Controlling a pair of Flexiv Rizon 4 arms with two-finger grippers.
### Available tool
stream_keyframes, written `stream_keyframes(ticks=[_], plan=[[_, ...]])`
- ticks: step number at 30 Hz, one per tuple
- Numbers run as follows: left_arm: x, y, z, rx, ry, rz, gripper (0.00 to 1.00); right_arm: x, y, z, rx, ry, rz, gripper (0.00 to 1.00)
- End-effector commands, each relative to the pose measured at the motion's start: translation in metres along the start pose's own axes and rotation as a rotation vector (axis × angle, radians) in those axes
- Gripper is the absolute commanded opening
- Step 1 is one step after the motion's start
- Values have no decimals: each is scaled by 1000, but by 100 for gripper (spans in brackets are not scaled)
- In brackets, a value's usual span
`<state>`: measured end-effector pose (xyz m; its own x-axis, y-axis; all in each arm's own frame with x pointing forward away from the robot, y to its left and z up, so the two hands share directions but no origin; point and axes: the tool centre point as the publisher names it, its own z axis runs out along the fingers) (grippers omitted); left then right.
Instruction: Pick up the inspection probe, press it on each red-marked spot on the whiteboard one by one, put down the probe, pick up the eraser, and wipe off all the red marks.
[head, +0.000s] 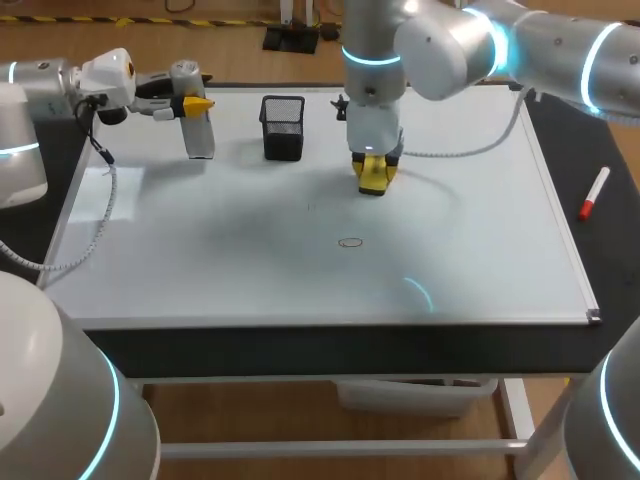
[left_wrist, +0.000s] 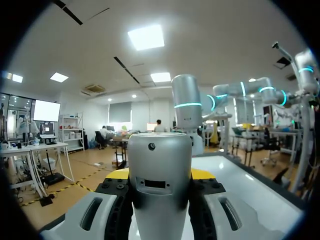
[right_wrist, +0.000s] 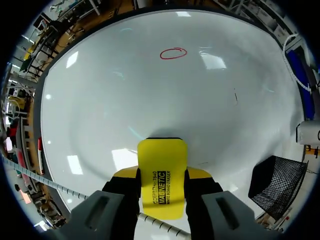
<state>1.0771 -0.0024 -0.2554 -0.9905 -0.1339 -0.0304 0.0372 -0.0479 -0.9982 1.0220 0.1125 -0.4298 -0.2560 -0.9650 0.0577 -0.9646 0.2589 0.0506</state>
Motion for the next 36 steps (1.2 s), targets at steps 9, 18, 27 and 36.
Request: stream_keyframes(ticks=[9,18,27,36], plan=[[-1,-1,0,-1,2,-1,0,28,-4,-13,41,-8,39,0],[-1,-1,0,-1,2,-1,0,69,-17,-29,64,-16,132,0],[-1,-1,0,-1,2,-1,0,121,-33,-35,52,-39,279,0],[-1,-1,0,-1,2,-1,0,159,-47,-32,33,-28,373,0]])
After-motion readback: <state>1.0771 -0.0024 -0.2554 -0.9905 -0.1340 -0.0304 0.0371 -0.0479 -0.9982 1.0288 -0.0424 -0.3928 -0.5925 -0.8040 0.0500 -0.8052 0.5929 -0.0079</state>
